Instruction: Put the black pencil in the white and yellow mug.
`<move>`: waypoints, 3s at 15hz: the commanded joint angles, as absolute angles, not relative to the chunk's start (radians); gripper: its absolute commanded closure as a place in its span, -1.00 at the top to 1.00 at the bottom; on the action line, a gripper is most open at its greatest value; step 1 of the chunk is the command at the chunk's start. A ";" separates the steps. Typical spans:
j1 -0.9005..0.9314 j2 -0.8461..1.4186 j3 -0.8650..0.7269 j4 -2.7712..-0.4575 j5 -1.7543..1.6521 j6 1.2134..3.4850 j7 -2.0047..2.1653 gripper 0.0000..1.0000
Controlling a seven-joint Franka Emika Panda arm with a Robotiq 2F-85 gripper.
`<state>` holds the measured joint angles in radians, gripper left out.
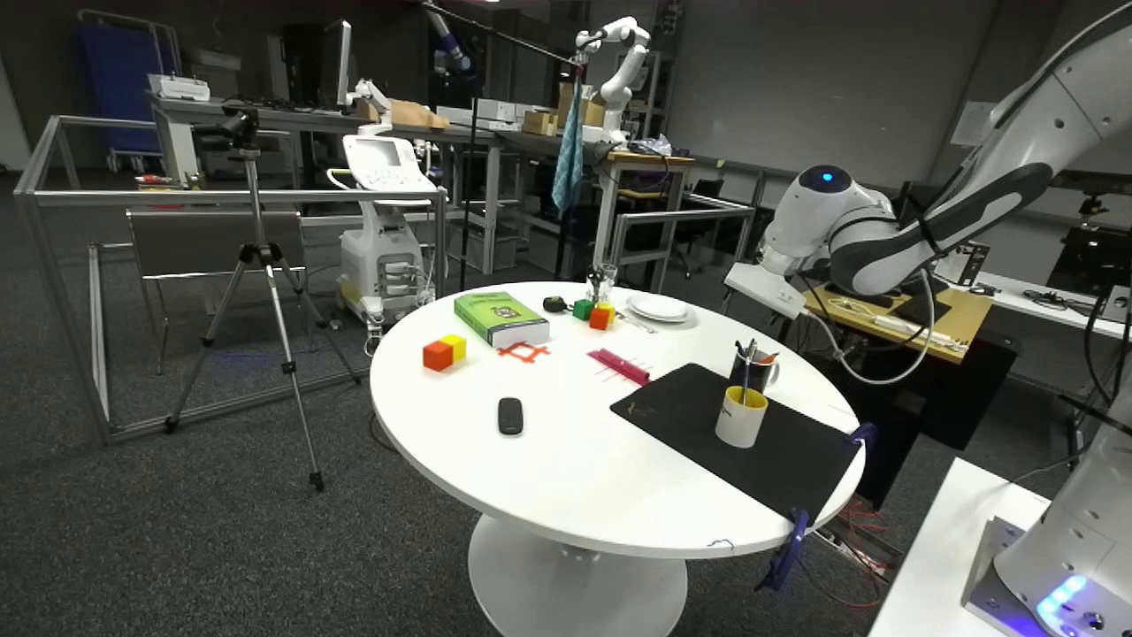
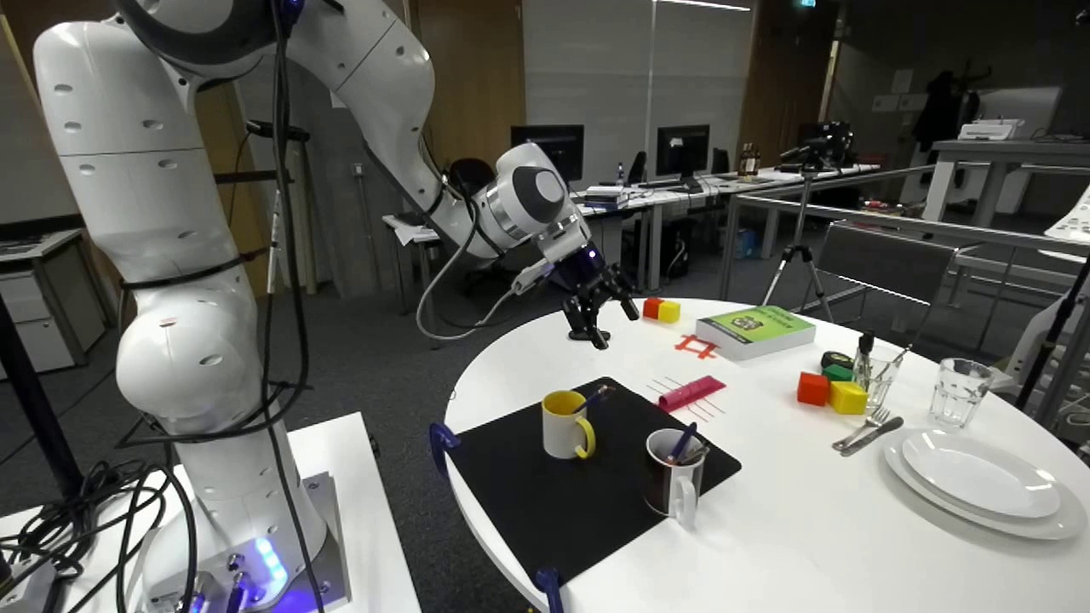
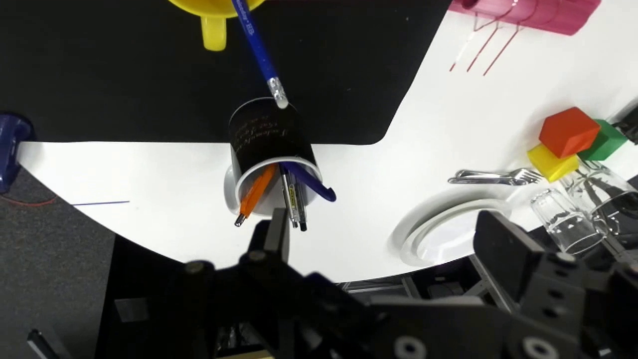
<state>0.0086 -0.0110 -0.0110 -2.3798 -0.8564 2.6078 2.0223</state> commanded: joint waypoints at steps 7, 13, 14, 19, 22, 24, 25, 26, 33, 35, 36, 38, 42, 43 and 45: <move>-0.045 -0.154 -0.060 -2.502 -0.474 2.680 1.559 1.00; -0.045 -0.157 -0.059 -2.489 -0.222 2.625 1.223 1.00; -0.045 -0.156 -0.059 -2.485 -0.190 2.616 1.176 1.00; -0.052 -0.149 -0.056 -2.465 -0.093 2.542 0.994 1.00; -0.066 -0.138 -0.050 -2.445 -0.139 2.469 0.949 1.00; -0.067 -0.134 -0.051 -2.437 -0.148 2.444 0.897 1.00; -0.068 -0.133 -0.051 -2.434 -0.149 2.440 0.869 1.00; -0.070 -0.132 -0.050 -2.433 -0.154 2.440 0.845 1.00; -0.065 -0.110 -0.054 -2.417 -0.123 2.489 0.603 1.00; -0.063 -0.103 -0.053 -2.410 -0.115 2.494 0.542 1.00; -0.063 -0.101 -0.053 -2.407 -0.110 2.497 0.511 1.00; -0.061 -0.099 -0.054 -2.407 -0.094 2.516 0.445 1.00; -0.054 -0.091 -0.057 -2.409 -0.051 2.556 0.315 1.00; -0.052 -0.088 -0.058 -2.408 -0.037 2.561 0.283 1.00; -0.047 -0.082 -0.059 -2.404 -0.007 2.558 0.216 1.00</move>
<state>-0.0503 -0.0964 -0.0601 -2.4233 -0.0619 2.5492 0.3221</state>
